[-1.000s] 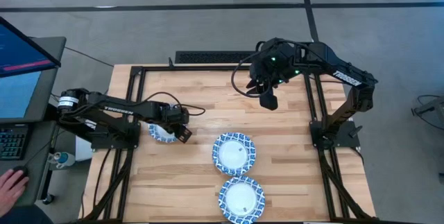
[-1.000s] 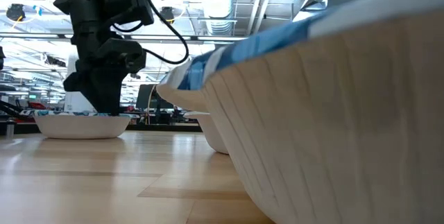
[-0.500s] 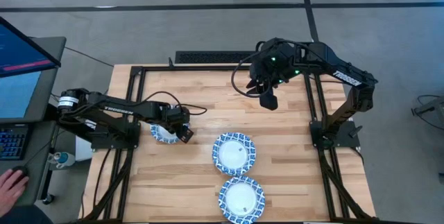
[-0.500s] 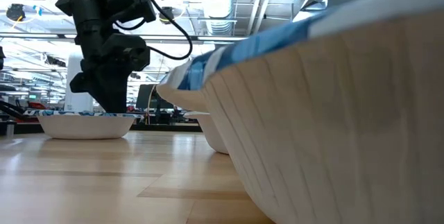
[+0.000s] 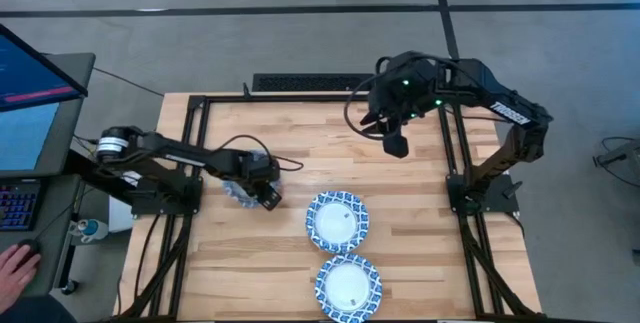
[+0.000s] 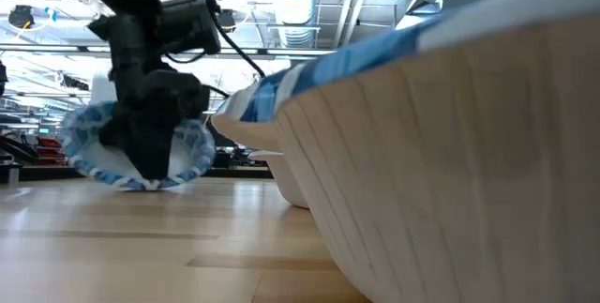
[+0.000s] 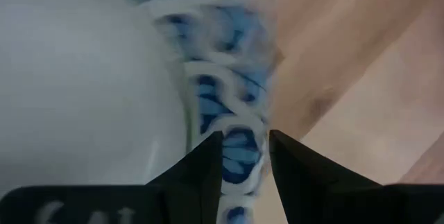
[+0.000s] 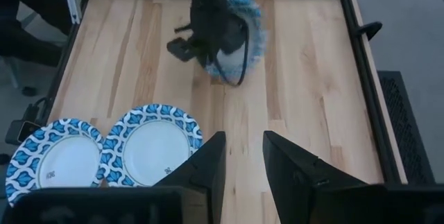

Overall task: Nest bowls inside each other
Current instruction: Stack the blue patterned bowl on the blue patterned bowl

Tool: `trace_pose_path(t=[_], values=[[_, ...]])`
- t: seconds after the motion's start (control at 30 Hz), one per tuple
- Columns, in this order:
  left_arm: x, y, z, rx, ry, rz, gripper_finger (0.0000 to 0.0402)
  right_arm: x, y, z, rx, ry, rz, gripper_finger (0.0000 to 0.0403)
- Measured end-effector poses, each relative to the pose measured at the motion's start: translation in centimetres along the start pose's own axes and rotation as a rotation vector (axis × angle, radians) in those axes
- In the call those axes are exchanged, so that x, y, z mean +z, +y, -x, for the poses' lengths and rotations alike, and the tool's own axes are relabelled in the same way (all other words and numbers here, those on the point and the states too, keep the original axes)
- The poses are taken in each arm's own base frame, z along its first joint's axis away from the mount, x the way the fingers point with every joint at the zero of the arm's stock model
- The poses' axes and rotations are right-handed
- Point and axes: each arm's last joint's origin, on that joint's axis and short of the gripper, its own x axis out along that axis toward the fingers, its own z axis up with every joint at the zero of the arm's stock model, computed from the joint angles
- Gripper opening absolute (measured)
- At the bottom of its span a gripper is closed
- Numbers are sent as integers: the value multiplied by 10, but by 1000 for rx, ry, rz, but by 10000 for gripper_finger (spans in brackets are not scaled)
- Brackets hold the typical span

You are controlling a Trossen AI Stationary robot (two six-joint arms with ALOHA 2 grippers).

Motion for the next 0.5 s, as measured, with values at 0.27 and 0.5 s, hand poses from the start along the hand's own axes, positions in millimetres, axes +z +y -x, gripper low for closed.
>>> trace_pose_path(t=[0.27, 0.5], values=[[11, -10, -18, -47, 16, -41, 109, 6, 7, 0, 14, -54, 58, 118], [17, -19, -5, -80, -8, -49, 109, 3, 3, 3, -2, -49, 45, 118]])
